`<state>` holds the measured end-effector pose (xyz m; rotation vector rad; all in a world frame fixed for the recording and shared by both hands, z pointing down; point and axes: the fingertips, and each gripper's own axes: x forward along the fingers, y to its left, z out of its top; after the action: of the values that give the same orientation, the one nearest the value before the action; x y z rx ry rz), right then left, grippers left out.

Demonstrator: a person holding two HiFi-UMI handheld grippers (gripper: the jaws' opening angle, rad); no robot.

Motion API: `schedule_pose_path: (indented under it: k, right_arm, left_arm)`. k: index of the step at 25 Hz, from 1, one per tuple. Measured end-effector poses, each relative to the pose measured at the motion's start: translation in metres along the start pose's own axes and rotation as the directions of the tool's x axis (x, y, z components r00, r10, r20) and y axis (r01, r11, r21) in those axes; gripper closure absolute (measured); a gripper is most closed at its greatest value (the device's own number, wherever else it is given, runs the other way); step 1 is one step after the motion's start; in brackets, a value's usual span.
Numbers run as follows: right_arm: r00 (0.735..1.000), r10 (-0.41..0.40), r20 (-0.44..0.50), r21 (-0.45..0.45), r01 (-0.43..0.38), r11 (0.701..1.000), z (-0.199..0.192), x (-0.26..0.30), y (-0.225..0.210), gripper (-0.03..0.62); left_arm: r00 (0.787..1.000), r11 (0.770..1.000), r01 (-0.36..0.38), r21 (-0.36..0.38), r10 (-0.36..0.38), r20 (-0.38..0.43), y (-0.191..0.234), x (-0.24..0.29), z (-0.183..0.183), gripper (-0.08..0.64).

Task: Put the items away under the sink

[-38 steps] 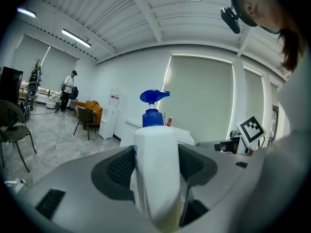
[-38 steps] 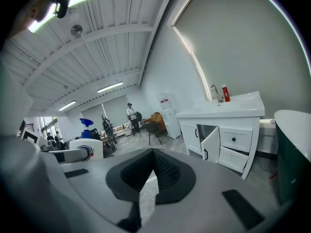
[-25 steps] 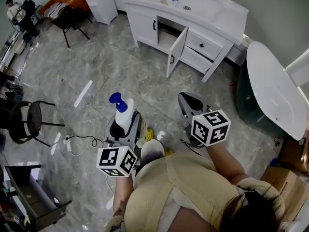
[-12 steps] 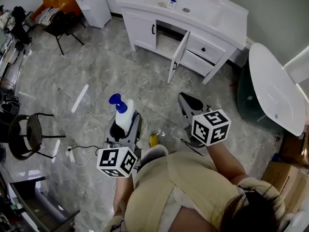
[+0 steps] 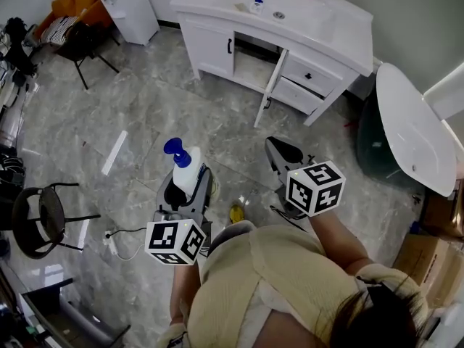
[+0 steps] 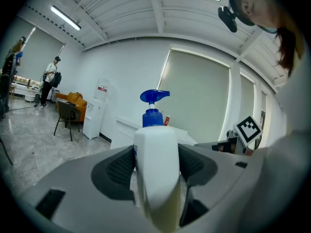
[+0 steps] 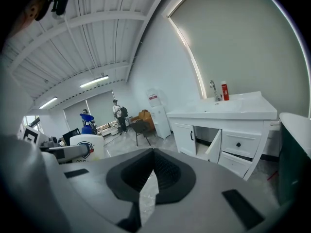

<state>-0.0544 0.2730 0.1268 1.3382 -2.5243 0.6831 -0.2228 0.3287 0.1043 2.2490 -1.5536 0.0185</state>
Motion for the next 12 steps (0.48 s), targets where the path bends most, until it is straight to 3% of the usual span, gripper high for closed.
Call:
schedule_pose_path:
  k: [12]
  right_arm:
    - [0.999, -0.045, -0.022, -0.004, 0.045, 0.999, 0.004, 0.036, 0.009, 0.566]
  left_arm:
    - [1.000, 1.000, 0.018, -0.004, -0.018, -0.019, 0.048, 0.014, 0.008, 0.264]
